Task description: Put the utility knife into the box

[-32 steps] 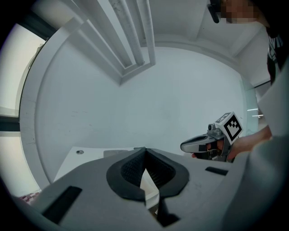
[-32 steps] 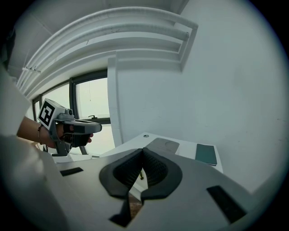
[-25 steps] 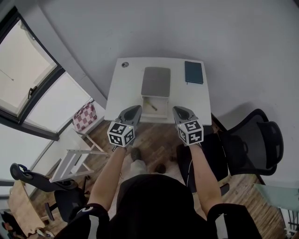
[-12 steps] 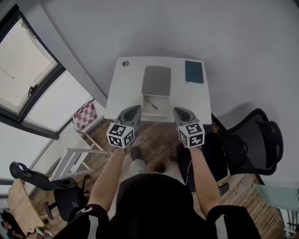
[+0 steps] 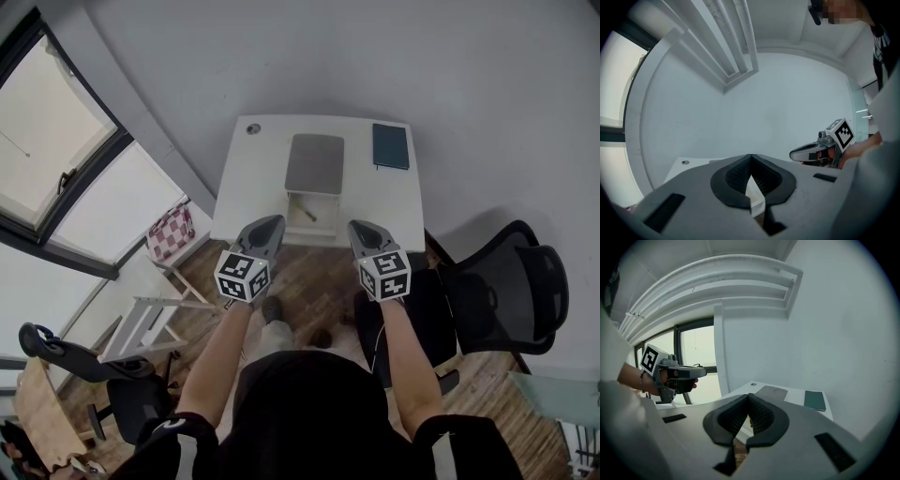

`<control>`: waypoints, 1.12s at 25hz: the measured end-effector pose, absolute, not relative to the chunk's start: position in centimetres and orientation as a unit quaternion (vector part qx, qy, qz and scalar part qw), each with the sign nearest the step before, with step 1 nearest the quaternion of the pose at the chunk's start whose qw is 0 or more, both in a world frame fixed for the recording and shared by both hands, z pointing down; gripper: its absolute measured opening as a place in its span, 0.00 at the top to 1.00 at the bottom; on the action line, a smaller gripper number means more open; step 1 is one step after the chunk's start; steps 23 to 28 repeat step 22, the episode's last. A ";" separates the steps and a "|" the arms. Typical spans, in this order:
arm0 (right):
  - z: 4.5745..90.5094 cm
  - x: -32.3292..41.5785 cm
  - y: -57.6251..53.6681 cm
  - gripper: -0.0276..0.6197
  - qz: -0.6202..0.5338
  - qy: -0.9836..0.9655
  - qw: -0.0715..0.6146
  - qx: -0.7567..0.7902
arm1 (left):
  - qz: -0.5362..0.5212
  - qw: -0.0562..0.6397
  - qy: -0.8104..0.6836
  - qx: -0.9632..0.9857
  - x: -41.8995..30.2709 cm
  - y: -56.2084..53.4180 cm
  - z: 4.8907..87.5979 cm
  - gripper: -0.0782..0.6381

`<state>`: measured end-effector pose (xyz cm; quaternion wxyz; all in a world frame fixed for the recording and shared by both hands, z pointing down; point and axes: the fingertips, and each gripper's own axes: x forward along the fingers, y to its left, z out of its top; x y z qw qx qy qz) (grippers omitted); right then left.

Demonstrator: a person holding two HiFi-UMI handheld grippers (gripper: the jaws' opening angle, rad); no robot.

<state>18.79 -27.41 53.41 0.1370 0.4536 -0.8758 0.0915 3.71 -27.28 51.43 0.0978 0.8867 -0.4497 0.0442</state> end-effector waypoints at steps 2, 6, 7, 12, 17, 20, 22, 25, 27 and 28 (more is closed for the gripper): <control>53.4 18.8 -27.4 0.94 0.092 -0.876 0.138 0.453 | 0.045 0.098 -0.450 0.886 3.7 -27.3 51.5 0.86; 53.4 18.9 -27.5 0.94 0.092 -0.877 0.139 0.450 | 0.045 0.098 -0.451 0.886 3.8 -27.3 51.6 0.86; 53.4 18.9 -27.5 0.94 0.092 -0.877 0.138 0.450 | 0.046 0.097 -0.451 0.886 3.9 -27.4 51.6 0.86; 53.5 19.0 -27.8 0.94 0.093 -0.879 0.138 0.448 | 0.046 0.097 -0.451 0.886 4.0 -27.6 51.5 0.86; 53.7 19.3 -28.0 0.94 0.094 -0.879 0.140 0.447 | 0.048 0.097 -0.451 0.886 4.3 -27.9 51.7 0.86; 53.8 19.3 -28.2 0.94 0.096 -0.879 0.140 0.446 | 0.050 0.097 -0.450 0.886 4.3 -28.1 51.8 0.86; 53.9 19.3 -28.3 0.94 0.098 -0.879 0.141 0.445 | 0.050 0.097 -0.450 0.886 4.3 -28.3 51.9 0.86; 53.9 19.3 -28.3 0.94 0.098 -0.879 0.141 0.445 | 0.050 0.097 -0.450 0.886 4.3 -28.3 51.9 0.86; 53.9 19.3 -28.3 0.94 0.098 -0.879 0.141 0.445 | 0.050 0.097 -0.450 0.886 4.3 -28.3 51.9 0.86; 53.9 19.3 -28.3 0.94 0.098 -0.879 0.141 0.445 | 0.050 0.097 -0.450 0.886 4.3 -28.3 51.9 0.86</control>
